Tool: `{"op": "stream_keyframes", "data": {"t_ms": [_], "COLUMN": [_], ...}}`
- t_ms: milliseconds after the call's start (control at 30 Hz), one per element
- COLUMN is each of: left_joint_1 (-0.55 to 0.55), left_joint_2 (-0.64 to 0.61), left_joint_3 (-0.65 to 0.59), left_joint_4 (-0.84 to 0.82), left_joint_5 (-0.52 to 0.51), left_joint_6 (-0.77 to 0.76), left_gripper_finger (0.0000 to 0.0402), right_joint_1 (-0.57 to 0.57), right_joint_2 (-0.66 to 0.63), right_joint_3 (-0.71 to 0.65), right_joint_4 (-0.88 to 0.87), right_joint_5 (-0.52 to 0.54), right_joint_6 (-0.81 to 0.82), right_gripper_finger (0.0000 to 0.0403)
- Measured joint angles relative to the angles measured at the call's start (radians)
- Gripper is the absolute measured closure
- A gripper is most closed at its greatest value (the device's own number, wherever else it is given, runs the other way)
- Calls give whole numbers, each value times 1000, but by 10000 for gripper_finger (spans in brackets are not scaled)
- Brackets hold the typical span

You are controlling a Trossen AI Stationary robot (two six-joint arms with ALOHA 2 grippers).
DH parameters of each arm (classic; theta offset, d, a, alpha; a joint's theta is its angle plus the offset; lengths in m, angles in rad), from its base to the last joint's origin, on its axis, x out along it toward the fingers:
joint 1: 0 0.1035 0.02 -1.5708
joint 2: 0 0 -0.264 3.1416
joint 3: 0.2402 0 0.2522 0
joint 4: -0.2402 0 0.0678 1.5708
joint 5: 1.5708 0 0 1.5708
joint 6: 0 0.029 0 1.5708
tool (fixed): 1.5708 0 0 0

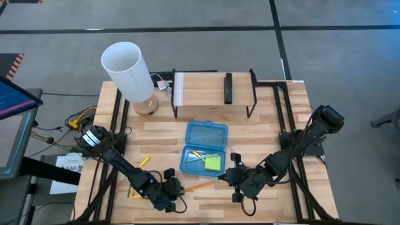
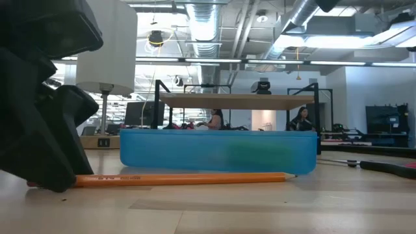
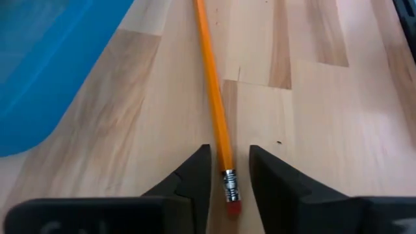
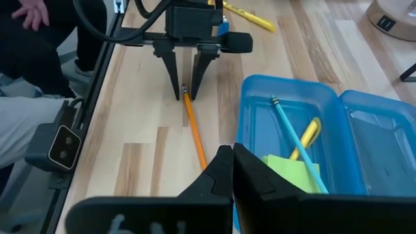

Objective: Pack school essentials
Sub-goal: Put the orange pencil into the blue supply box

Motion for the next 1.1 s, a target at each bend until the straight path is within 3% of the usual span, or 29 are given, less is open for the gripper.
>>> {"op": "stream_keyframes", "data": {"t_ms": [333, 733, 933, 1100], "left_joint_1": [0, -1, 27, 77], "left_joint_2": [0, -94, -150, -190], "left_joint_3": [-2, 3, 70, 92], "left_joint_4": [1, -95, -261, -252], "left_joint_5": [27, -10, -56, -67], "left_joint_6": [4, 119, 158, 270], "left_gripper_finger": [392, 401, 401, 401], "right_joint_1": [0, 9, 46, 95], "right_joint_2": [1, -37, -96, -147], "right_joint_3": [0, 0, 0, 0], "right_joint_4": [0, -17, -30, -29], "right_joint_5": [0, 1, 39, 101], "right_joint_6": [0, -9, -9, -12], "right_gripper_finger": [386, 387, 387, 387]}}
